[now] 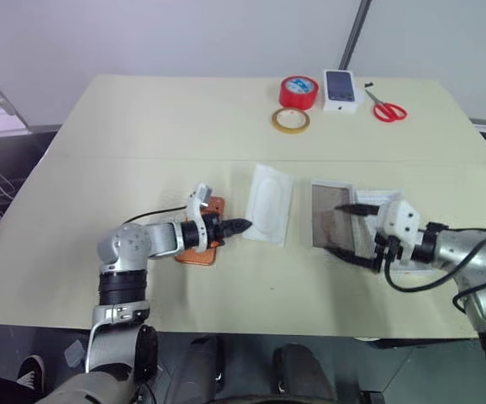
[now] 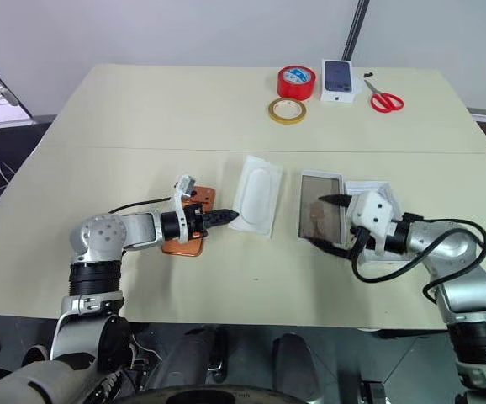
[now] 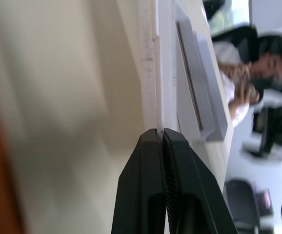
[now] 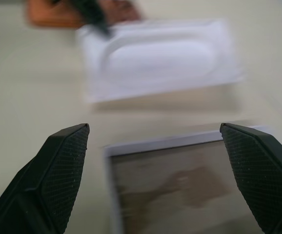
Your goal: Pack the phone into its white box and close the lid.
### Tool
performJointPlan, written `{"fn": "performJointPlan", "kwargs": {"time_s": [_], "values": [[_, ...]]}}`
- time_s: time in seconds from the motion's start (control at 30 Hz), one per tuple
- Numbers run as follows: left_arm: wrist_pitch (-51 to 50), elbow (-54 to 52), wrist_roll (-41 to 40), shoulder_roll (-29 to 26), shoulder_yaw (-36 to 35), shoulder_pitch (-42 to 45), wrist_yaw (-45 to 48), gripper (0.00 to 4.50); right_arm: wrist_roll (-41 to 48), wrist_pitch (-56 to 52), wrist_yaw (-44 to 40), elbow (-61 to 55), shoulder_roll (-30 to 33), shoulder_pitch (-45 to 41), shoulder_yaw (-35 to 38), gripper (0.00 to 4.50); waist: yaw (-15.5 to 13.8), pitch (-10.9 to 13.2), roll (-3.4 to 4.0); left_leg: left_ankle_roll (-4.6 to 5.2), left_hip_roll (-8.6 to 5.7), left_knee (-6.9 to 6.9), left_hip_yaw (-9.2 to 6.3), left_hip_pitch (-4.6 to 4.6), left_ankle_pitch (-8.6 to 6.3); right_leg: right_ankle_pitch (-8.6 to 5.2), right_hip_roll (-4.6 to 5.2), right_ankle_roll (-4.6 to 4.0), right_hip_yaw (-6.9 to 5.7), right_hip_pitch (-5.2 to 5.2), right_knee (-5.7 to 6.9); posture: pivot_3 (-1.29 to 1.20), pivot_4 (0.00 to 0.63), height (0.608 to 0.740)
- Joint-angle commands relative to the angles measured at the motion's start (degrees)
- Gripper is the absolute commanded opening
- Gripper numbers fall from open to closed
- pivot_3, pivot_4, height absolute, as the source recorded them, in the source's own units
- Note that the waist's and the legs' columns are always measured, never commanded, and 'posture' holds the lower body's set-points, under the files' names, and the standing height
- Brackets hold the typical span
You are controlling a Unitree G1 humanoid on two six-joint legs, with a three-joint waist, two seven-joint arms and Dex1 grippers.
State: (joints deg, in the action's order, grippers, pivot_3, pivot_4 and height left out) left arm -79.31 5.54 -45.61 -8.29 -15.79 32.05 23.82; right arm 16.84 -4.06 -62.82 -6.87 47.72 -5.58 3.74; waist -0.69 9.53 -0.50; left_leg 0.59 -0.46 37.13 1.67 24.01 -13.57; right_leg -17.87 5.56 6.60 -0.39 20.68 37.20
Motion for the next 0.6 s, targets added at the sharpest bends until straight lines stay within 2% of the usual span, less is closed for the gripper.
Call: {"fn": "performJointPlan", "kwargs": {"time_s": [0.03, 0.13, 0.23, 0.43, 0.6], "values": [[-0.7, -3.7, -1.9, 0.4, -2.6, -0.4, -1.8, 0.02, -4.5, 3.1, -1.5, 1.2, 1.9, 0.2, -3.0, 4.50, 0.0, 0.0, -0.04, 0.00, 0.00, 0.01, 0.00, 0.01, 0.00, 0.00, 0.00, 0.00, 0.00, 0.02, 0.00, 0.00, 0.150, 0.728], [-0.7, -4.6, -2.4, 1.3, -4.2, -0.9, -3.3, 0.02, -8.5, 5.9, -1.8, 5.1, 2.1, -0.8, -5.8, 4.50, 0.0, 0.0, -0.07, -0.03, 0.00, 0.01, 0.00, 0.02, 0.01, 0.00, 0.00, 0.00, -0.01, 0.03, 0.01, 0.00, 0.150, 0.728], [4.9, -8.0, -0.6, 1.1, -2.1, -2.7, -2.5, 0.00, -10.6, 8.2, -2.2, 9.3, 2.5, -2.5, -7.1, 3.13, 0.1, 0.1, -0.10, -0.24, -0.01, 0.01, 0.00, 0.05, 0.13, 0.00, 0.00, 0.00, 0.00, 0.05, 0.00, 0.00, 0.150, 0.728], [3.1, -9.1, -4.6, 2.7, -4.7, -2.2, -4.3, 0.00, -7.9, 6.5, -5.0, 10.1, 1.6, -4.8, -7.7, 0.03, -0.1, 0.1, -0.14, -0.28, -0.02, 0.02, -0.01, 0.05, 0.15, 0.00, 0.01, -0.01, -0.02, 0.03, -0.02, 0.00, 0.150, 0.728], [5.4, -9.6, -7.0, 6.6, -7.7, -1.1, -7.9, 0.00, -7.0, 4.1, -6.0, 7.2, -1.7, -7.1, -10.1, 0.03, 0.0, 0.1, -0.17, -0.28, -0.02, 0.01, -0.01, 0.07, 0.15, 0.01, 0.01, -0.01, -0.02, 0.04, -0.07, 0.00, 0.150, 0.728]]}}
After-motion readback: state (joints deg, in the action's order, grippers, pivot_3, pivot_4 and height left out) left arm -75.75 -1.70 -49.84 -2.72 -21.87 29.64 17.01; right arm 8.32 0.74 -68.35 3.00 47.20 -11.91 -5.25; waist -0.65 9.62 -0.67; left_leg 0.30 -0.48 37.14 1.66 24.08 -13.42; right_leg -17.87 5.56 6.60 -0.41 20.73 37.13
